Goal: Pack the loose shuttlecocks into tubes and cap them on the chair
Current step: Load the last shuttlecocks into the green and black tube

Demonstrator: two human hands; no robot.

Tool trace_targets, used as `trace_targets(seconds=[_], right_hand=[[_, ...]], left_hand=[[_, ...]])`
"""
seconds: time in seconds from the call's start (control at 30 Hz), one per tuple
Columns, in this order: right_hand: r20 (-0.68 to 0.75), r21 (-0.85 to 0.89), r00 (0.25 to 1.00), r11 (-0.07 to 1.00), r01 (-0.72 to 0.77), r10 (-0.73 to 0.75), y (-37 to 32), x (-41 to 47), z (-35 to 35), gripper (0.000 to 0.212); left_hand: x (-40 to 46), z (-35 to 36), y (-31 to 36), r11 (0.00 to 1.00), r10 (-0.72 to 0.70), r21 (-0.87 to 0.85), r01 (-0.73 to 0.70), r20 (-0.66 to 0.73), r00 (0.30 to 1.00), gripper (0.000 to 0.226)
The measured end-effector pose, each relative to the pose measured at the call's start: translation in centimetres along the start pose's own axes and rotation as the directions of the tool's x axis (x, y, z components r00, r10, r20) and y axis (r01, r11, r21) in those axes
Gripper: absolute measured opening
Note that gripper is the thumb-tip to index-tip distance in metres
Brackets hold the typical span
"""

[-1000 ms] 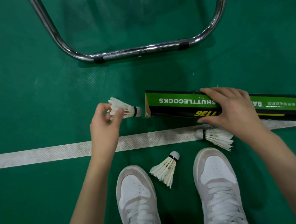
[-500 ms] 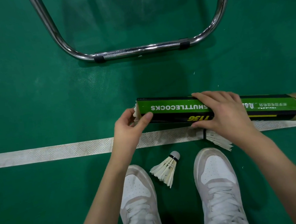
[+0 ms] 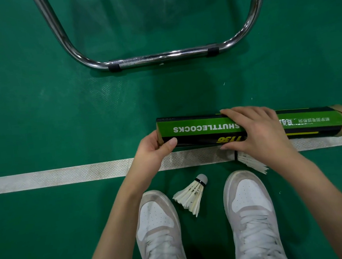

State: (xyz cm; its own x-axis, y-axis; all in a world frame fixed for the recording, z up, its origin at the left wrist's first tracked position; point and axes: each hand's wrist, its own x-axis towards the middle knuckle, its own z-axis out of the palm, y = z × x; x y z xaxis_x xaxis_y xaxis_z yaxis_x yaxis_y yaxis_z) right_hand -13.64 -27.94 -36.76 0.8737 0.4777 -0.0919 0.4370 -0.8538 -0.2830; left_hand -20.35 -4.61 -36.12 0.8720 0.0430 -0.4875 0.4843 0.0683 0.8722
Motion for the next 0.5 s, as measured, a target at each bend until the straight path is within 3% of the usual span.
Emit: trace_targets(seconds=[0.33,0.5], right_hand=[[0.030,0.018,1.000,1.000,-0.009,0.009,-0.06,0.16,-0.16,0.079],[0.037,0.009,0.999,1.000,-0.003,0.003,-0.05,0.16,-0.08,0.080]], left_hand=[[0.03,-0.15,-0.39,1.000,0.014,-0.021,-0.014,-0.010,1.000,0.022],[0.22,-0.52,-0.40,1.000,-0.005,-0.009,0.006,0.055,0.998,0.024]])
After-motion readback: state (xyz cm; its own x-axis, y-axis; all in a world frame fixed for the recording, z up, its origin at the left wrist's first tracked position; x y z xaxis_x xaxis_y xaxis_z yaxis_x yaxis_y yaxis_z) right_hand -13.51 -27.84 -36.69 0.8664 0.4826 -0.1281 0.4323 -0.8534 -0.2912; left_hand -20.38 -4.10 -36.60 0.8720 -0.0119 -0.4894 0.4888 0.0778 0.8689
